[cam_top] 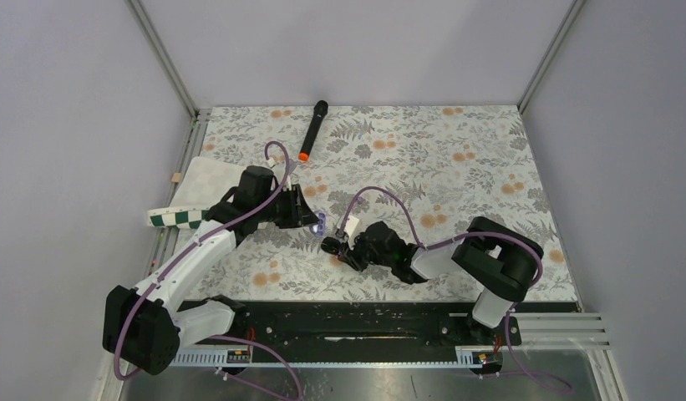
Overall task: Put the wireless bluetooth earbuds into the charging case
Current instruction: Pick up the right earbud from the center of the board, then insert the right earbud into the right side groove of the charging case.
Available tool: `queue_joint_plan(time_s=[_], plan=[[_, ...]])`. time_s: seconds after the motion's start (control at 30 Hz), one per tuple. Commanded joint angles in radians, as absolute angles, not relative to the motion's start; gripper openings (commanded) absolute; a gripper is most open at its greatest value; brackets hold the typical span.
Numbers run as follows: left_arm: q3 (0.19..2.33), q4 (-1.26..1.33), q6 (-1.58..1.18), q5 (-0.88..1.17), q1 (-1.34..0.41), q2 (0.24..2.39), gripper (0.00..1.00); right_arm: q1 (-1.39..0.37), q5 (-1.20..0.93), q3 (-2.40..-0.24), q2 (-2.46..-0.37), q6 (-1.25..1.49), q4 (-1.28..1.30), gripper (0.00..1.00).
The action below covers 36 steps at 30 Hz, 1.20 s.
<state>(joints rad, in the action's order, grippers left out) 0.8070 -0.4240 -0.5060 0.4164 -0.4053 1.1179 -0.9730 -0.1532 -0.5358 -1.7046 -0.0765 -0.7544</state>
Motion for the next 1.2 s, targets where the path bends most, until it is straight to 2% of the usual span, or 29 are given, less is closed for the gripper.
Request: queue_joint_plan(time_s=[0.0, 0.57, 0.97, 1.17], plan=[[0.824, -0.400, -0.504, 0.431, -0.399, 1.094, 0.00, -0.960, -0.172, -0.563, -1.704, -0.051, -0.801, 0.23], [0.821, -0.386, -0.504, 0.449, -0.398, 1.124, 0.00, -0.922, -0.188, -0.475, -1.519, -0.048, -0.736, 0.18], [0.836, -0.386, -0.490, 0.463, -0.438, 1.180, 0.00, -0.914, -0.217, -0.606, -1.249, -0.094, -0.332, 0.18], [0.857, -0.378, -0.501, 0.455, -0.471, 1.200, 0.00, -0.913, -0.211, -0.679, -1.215, -0.090, -0.243, 0.18]])
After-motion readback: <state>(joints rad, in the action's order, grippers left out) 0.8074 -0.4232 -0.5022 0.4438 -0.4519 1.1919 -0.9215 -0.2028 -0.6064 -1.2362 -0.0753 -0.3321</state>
